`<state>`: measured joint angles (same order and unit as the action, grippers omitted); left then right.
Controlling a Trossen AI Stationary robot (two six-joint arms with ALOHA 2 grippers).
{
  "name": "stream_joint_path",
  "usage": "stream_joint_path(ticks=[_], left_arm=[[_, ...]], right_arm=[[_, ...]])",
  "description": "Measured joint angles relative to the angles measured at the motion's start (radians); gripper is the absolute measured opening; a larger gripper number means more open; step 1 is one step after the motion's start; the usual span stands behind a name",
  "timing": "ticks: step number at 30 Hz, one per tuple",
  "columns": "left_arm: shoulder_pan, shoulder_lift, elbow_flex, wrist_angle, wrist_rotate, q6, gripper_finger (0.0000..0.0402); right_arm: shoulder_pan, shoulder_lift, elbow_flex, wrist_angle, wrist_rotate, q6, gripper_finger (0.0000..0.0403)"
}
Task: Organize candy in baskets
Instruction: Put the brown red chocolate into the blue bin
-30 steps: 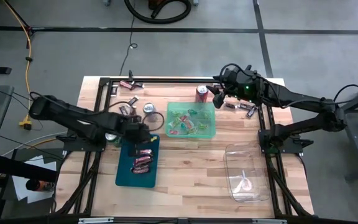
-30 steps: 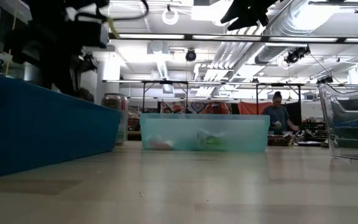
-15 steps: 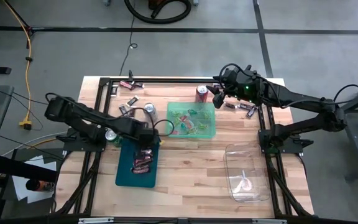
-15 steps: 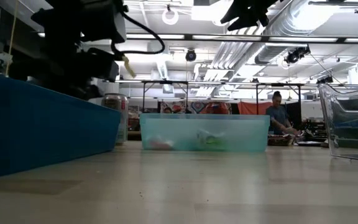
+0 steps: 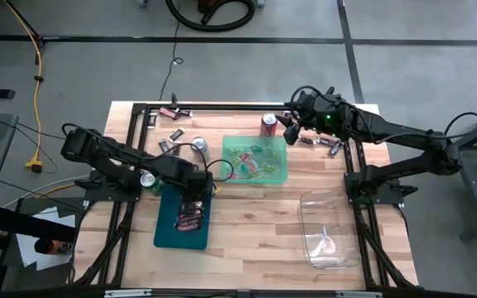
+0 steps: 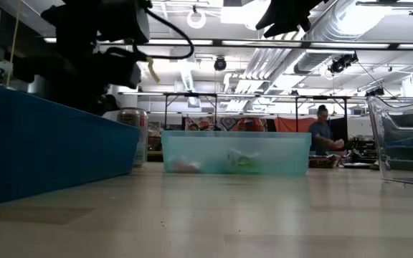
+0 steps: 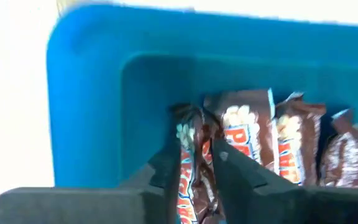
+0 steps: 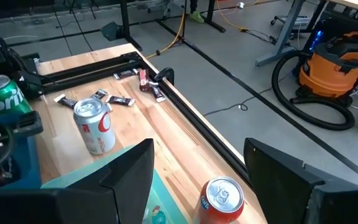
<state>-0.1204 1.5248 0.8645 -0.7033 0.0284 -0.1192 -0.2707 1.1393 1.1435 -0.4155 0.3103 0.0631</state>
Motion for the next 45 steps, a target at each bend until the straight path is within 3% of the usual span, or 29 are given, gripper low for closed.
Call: stream_joint_path(ticks=[7, 10, 15, 18, 22, 26, 29, 40, 45], left_arm=[[0.018, 0.000, 0.087, -0.117, 0.006, 0.015, 0.0153], [0.049, -0.005, 0.133, -0.236, 0.060, 0.024, 0.0178], [0.152, -0.128, 0.219, -0.364, 0.143, -0.048, 0.0199], [0.227, -0.277, 0.236, -0.221, 0.099, -0.098, 0.0202], [0.345, -0.441, 0.196, 0.148, 0.004, -0.138, 0.0202], [0.449, -0.516, 0.120, 0.523, 0.011, -0.209, 0.0202], [0.485, -0.529, 0.071, 0.658, 0.047, -0.222, 0.0202], [0.511, -0.533, 0.047, 0.656, 0.042, -0.267, 0.0202], [0.583, -0.520, 0.075, 0.544, -0.156, -0.360, 0.0202]], right_arm=[[0.000, 0.000, 0.000, -0.003, 0.000, -0.017, 0.0243], [0.000, -0.003, 0.000, -0.003, 0.000, -0.031, 0.0243], [-0.006, -0.063, 0.000, -0.022, 0.011, -0.013, 0.0243], [-0.031, -0.104, 0.000, -0.084, 0.023, 0.065, 0.0243], [-0.068, -0.143, 0.000, -0.183, 0.026, 0.146, 0.0243], [-0.085, -0.147, 0.000, -0.249, 0.025, 0.212, 0.0243], [-0.085, -0.143, 0.000, -0.267, 0.022, 0.252, 0.0243], [-0.084, -0.144, 0.000, -0.277, 0.022, 0.350, 0.0243], [-0.084, -0.144, 0.000, -0.276, 0.022, 0.374, 0.0243]])
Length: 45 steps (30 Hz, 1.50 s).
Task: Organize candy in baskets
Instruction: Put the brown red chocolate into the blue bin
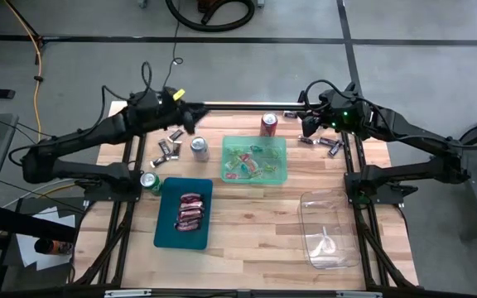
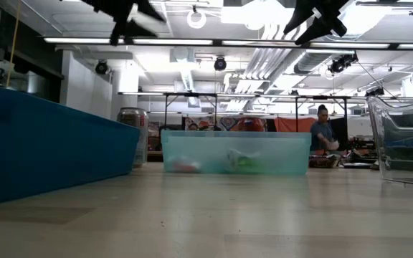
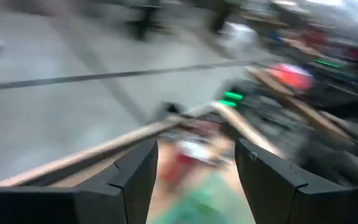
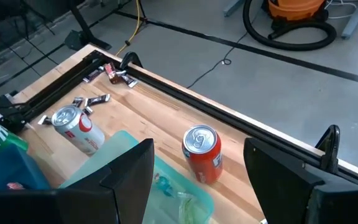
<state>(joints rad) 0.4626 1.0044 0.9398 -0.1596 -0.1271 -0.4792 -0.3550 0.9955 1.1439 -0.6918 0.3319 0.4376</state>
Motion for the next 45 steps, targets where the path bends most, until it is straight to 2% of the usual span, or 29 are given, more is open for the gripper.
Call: stream_joint_path(ticks=[2, 5, 7, 10, 14, 18, 22, 26, 32, 36, 42, 45], left_arm=[[0.087, 0.040, 0.052, -0.098, -0.056, -0.023, 0.0202], [0.260, 0.136, 0.130, -0.247, -0.066, 0.019, 0.0202], [0.377, 0.222, 0.159, -0.271, -0.076, 0.024, 0.0202], [0.518, 0.365, 0.148, -0.311, -0.069, -0.118, 0.0202], [0.613, 0.522, 0.114, -0.381, -0.002, -0.372, 0.0202], [0.631, 0.628, 0.066, -0.405, 0.013, -0.467, 0.0202], [0.630, 0.688, 0.052, -0.369, -0.032, -0.531, 0.0202], [0.630, 0.711, 0.059, -0.349, -0.096, -0.579, 0.0202], [0.630, 0.716, 0.060, -0.343, -0.120, -0.609, 0.0194], [0.630, 0.716, 0.060, -0.344, -0.121, -0.605, 0.0145], [0.629, 0.716, 0.060, -0.344, -0.121, -0.601, 0.0023], [0.627, 0.716, 0.060, -0.344, -0.118, -0.600, 0.0008]], right_arm=[[-0.001, 0.000, 0.000, 0.000, 0.000, 0.000, 0.0243], [-0.011, 0.000, 0.000, 0.001, 0.000, 0.000, 0.0243], [-0.021, 0.000, 0.000, 0.001, 0.001, 0.000, 0.0243], [-0.035, 0.000, 0.000, 0.000, 0.001, 0.007, 0.0243], [-0.038, 0.000, 0.000, 0.000, 0.001, 0.015, 0.0243], [-0.038, 0.000, 0.000, 0.000, -0.004, 0.015, 0.0243], [-0.038, 0.000, 0.000, 0.000, -0.007, 0.011, 0.0243], [-0.038, 0.000, 0.000, -0.001, -0.007, 0.010, 0.0243], [-0.037, 0.000, 0.000, -0.032, -0.007, 0.010, 0.0243], [-0.037, 0.000, 0.000, -0.038, -0.007, 0.010, 0.0243], [-0.037, 0.000, 0.000, -0.055, -0.007, 0.033, 0.0243], [-0.037, 0.000, 0.000, -0.069, -0.014, 0.036, 0.0243]])
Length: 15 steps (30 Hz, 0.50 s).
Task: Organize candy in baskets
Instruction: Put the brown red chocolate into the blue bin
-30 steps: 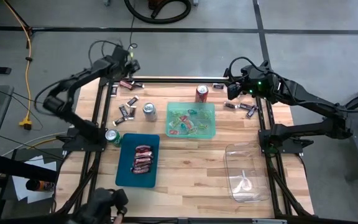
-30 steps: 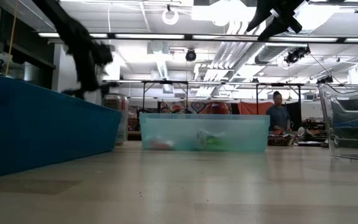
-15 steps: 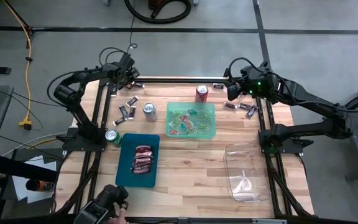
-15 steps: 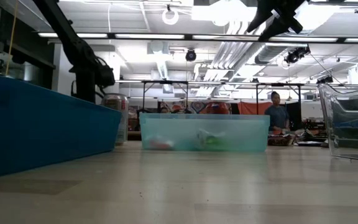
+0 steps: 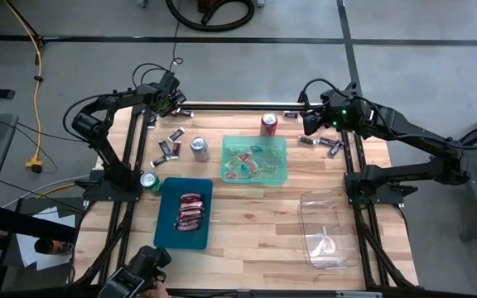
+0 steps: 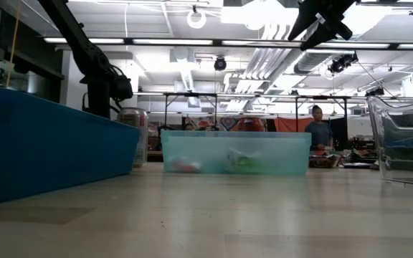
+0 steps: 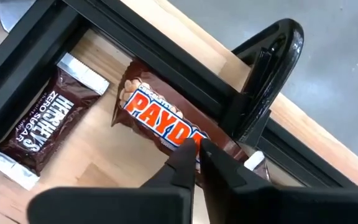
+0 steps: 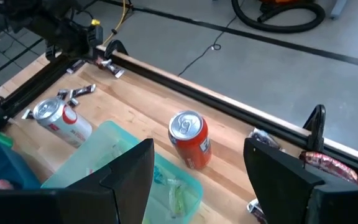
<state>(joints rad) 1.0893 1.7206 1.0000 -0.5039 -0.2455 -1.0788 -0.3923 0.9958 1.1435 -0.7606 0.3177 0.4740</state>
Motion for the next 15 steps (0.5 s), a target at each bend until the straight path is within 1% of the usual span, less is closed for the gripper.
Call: stream_joint_path(ticks=[4, 8, 10, 12, 15], left_arm=[[0.000, -0.001, 0.000, -0.002, 0.016, 0.007, 0.0001], [0.000, -0.018, 0.000, -0.006, 0.026, -0.019, 0.0014], [0.000, -0.023, 0.001, -0.031, 0.026, -0.072, 0.0020], [0.000, -0.024, 0.001, -0.063, 0.034, -0.164, 0.0026], [-0.008, -0.024, 0.000, -0.043, 0.037, -0.216, 0.0040]], right_arm=[[0.000, 0.000, 0.000, -0.011, -0.021, 0.001, 0.0243], [0.000, 0.000, 0.000, -0.011, -0.023, 0.000, 0.0243], [0.000, 0.000, 0.000, -0.011, -0.023, -0.001, 0.0243], [0.000, 0.000, 0.000, -0.011, -0.023, -0.001, 0.0243], [0.000, 0.000, 0.000, -0.012, -0.025, -0.002, 0.0243]])
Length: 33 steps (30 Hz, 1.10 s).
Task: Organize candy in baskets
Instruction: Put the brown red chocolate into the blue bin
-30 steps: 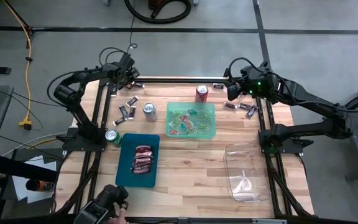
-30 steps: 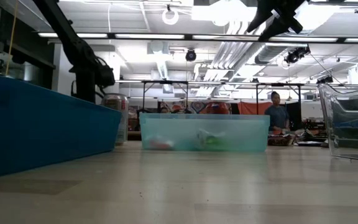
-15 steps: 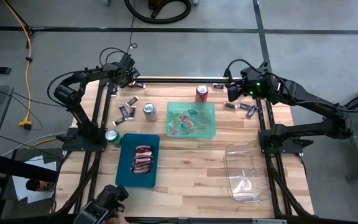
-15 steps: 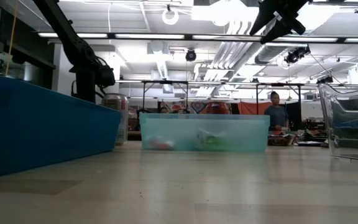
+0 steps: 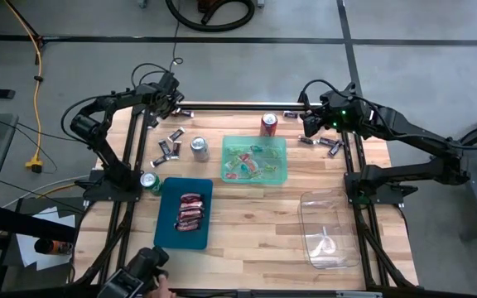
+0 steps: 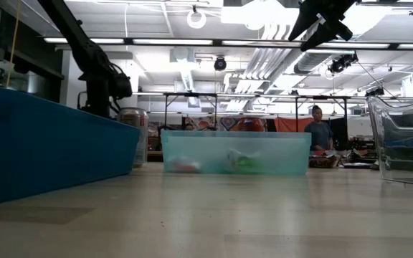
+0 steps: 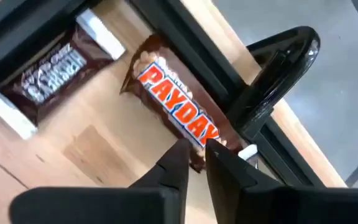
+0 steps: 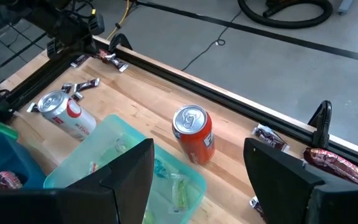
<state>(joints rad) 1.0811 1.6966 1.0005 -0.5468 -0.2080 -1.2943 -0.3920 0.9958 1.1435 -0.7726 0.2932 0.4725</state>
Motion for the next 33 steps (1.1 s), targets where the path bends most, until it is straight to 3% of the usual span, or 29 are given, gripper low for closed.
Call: stream_joint_path(ticks=[9, 18, 29, 33], left_arm=[[-0.040, 0.000, 0.000, -0.001, -0.024, -0.093, 0.0109], [-0.042, 0.006, 0.000, -0.001, -0.113, -0.199, 0.0171], [-0.038, 0.078, 0.023, -0.024, -0.124, -0.258, 0.0175], [-0.038, 0.077, 0.023, -0.024, -0.120, -0.245, 0.0138]], right_arm=[[0.000, 0.000, 0.000, -0.013, -0.001, -0.001, 0.0243], [0.000, 0.000, 0.000, -0.047, -0.001, -0.008, 0.0243], [0.000, 0.000, 0.000, -0.055, 0.000, -0.028, 0.0243], [0.000, 0.000, 0.000, -0.055, 0.000, -0.028, 0.0243]])
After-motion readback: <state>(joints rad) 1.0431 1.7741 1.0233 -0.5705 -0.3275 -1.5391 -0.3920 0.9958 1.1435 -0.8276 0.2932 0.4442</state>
